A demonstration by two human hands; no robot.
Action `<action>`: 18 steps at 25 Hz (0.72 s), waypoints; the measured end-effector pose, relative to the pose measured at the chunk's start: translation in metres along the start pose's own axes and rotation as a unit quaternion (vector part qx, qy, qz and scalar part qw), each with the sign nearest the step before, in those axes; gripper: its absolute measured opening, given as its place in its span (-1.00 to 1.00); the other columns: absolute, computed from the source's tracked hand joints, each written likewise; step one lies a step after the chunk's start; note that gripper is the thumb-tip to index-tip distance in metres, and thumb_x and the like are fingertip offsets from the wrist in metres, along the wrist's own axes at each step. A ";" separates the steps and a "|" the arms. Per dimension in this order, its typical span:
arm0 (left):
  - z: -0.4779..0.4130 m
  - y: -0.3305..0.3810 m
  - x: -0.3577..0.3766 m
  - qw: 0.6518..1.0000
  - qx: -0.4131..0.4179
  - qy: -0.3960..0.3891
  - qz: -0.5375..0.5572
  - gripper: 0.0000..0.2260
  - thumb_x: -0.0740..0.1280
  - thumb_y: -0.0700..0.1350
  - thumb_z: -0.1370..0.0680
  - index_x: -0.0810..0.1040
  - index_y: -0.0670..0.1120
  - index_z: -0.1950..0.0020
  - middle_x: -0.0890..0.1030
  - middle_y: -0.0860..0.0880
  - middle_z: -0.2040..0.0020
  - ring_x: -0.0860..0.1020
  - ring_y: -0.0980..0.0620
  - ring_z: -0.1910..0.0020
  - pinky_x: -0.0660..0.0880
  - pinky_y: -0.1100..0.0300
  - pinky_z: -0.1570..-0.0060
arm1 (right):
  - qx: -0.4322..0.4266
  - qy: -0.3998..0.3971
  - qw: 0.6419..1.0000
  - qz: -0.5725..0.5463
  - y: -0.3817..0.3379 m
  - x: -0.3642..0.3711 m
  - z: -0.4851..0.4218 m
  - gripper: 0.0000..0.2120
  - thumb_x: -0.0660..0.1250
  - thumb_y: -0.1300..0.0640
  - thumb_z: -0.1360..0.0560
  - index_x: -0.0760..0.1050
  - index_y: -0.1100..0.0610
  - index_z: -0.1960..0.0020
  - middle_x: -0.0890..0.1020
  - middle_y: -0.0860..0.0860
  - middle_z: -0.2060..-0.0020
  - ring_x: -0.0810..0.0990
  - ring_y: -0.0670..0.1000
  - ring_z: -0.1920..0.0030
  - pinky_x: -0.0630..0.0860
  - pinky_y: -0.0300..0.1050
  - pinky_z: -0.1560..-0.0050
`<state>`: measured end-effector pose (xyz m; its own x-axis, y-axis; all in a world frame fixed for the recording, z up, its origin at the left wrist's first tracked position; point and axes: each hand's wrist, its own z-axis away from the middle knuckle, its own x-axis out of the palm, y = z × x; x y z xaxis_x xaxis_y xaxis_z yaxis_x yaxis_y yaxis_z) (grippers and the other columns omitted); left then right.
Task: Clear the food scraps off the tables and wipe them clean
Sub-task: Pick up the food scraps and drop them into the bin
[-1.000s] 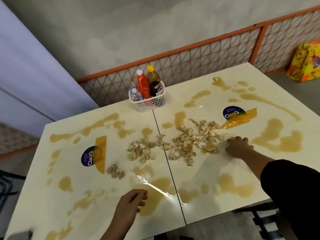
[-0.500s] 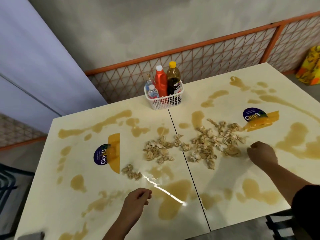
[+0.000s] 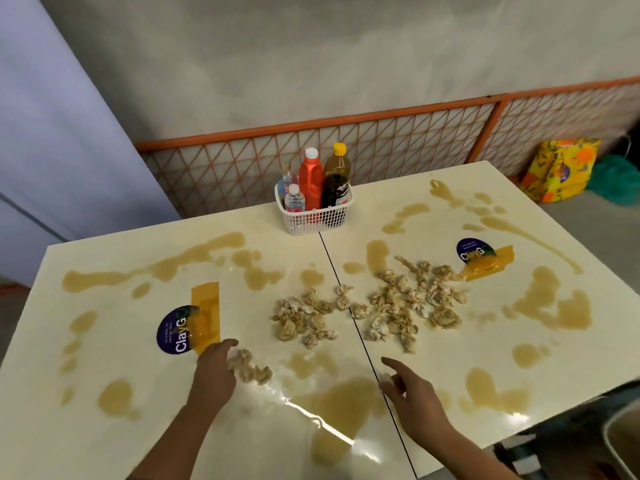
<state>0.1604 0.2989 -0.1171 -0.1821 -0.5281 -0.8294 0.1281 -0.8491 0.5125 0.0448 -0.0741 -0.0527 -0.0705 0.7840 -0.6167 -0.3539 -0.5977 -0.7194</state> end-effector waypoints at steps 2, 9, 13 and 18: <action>-0.015 -0.006 0.002 0.999 0.008 -0.039 -0.005 -0.52 0.43 -0.40 -0.40 0.54 -0.10 -0.29 0.57 -0.08 -0.14 0.54 0.03 -0.04 0.45 0.23 -0.04 | 0.004 0.004 1.000 -0.007 -0.010 0.003 -0.005 -0.82 0.37 0.08 -0.61 0.51 -0.22 -0.05 0.67 -0.19 0.28 0.63 -0.23 0.16 0.50 -0.30 0.09; -0.035 -0.029 0.011 0.997 0.027 -0.071 -0.016 -0.75 0.49 -0.20 -0.41 0.62 -0.07 -0.06 0.60 0.06 0.18 0.57 0.09 0.18 0.42 0.26 0.27 | 0.023 0.040 0.999 -0.019 -0.031 0.005 -0.012 -0.86 0.39 0.05 -0.59 0.61 -0.02 0.15 0.67 -0.17 0.32 0.56 -0.15 0.33 0.47 -0.21 0.23; -0.032 -0.032 0.006 0.997 0.041 -0.065 -0.021 -0.83 0.44 -0.19 -0.47 0.62 -0.10 -0.05 0.62 0.01 0.14 0.60 0.04 0.13 0.54 0.14 0.15 | 0.036 0.034 0.999 -0.019 -0.035 0.019 -0.013 -0.84 0.38 -0.02 -0.59 0.54 0.00 0.13 0.68 -0.13 0.26 0.59 -0.09 0.24 0.50 -0.13 0.16; -0.022 -0.028 -0.017 1.000 0.009 -0.006 -0.004 -0.85 0.36 -0.25 -0.50 0.66 -0.11 -0.02 0.66 -0.06 0.12 0.61 -0.08 0.10 0.47 0.14 0.12 | 0.060 0.037 0.997 -0.028 -0.041 0.030 -0.018 -0.71 0.45 -0.10 -0.50 0.48 0.05 0.24 0.58 -0.03 0.38 0.58 0.04 0.30 0.57 0.02 0.18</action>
<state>0.1810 0.3319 -0.1223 -0.1955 -0.5218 -0.8304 0.1085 -0.8530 0.5105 0.0737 -0.0290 -0.0477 0.0201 0.7981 -0.6022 -0.4640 -0.5261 -0.7127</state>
